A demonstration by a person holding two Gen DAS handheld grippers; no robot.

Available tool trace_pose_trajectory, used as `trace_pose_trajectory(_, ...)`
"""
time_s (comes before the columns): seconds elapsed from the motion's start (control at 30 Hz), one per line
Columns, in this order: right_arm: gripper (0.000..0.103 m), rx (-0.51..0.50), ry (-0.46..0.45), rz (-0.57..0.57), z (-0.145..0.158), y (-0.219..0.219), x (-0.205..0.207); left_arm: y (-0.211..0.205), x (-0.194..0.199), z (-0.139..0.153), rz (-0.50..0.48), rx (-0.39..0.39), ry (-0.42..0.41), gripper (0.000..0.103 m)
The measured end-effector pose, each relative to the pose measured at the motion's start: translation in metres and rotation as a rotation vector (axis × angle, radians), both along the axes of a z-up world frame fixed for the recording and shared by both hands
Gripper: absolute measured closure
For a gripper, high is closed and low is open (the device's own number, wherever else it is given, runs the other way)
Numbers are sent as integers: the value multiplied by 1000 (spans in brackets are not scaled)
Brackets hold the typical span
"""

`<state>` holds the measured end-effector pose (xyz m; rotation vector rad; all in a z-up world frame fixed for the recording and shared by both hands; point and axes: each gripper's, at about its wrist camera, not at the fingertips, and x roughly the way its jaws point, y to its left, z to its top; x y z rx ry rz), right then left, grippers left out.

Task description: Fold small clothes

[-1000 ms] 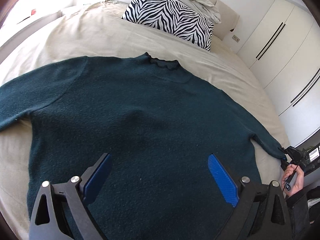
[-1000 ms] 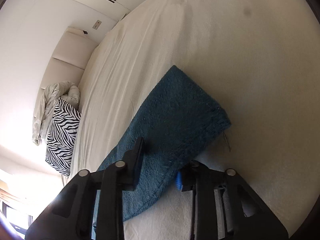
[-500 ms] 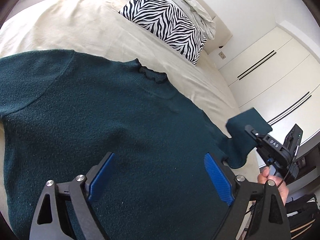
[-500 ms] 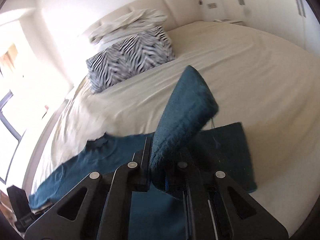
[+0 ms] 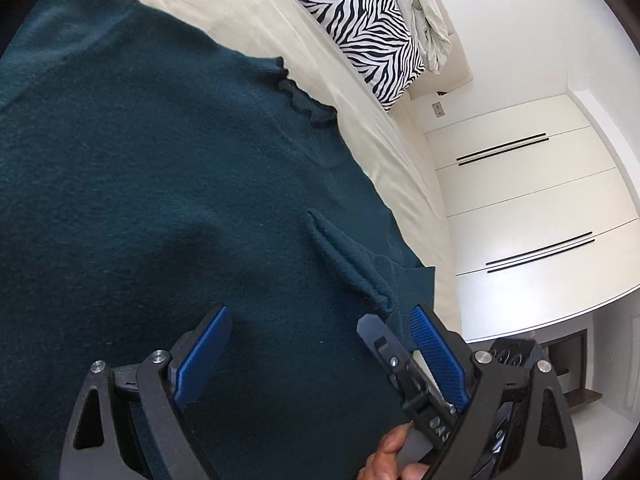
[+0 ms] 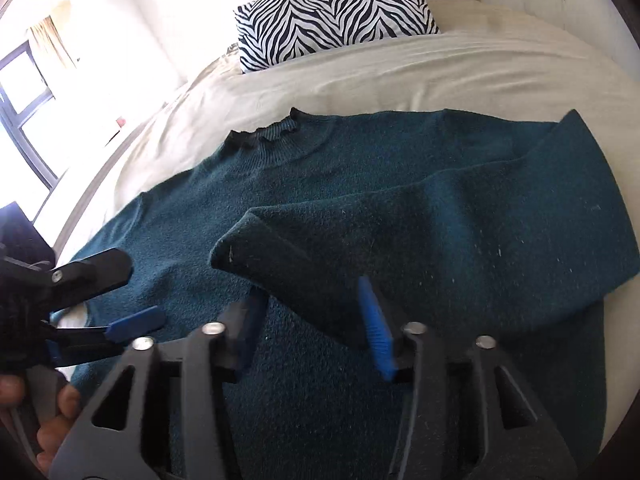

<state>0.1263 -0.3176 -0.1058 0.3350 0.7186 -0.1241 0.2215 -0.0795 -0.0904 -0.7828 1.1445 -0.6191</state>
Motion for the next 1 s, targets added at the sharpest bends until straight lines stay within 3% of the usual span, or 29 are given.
trace_pose_trajectory(0.13,34,22,-17,-15,-2,-6,-15,-33,17,-12,-54,6,34,10)
trace_pose_trajectory(0.23,34,115,-53,-23,-2,-17,-32,-46,23,-10,-49,39,26,12)
trace_pose_trajectory(0.27,34,155,-64,-32,-3,-23,-38,-50,25,-9,-55,53,21,19)
trace_pose_trajectory(0.3,34,201,-80,-42,-4,-31,-44,-54,27,-7,-65,77,20,39)
trace_pose_trajectory(0.33,34,262,-107,-51,-7,-41,-52,-58,29,-7,-76,107,24,51)
trace_pose_trajectory(0.4,34,368,-150,-100,-14,-62,-66,-63,31,-6,-103,137,25,93)
trace_pose_trajectory(0.57,34,587,-264,-215,-28,-111,-102,-59,31,13,-120,181,-57,94)
trace_pose_trajectory(0.7,34,650,-305,-242,-27,-132,-114,-32,42,31,-48,198,-136,95)
trace_pose_trajectory(0.83,34,729,-314,-274,-32,-147,-118,1,55,27,16,219,-142,94)
trace_pose_trajectory(1.0,34,928,-355,-316,-39,-167,-118,27,66,15,77,253,-131,95)
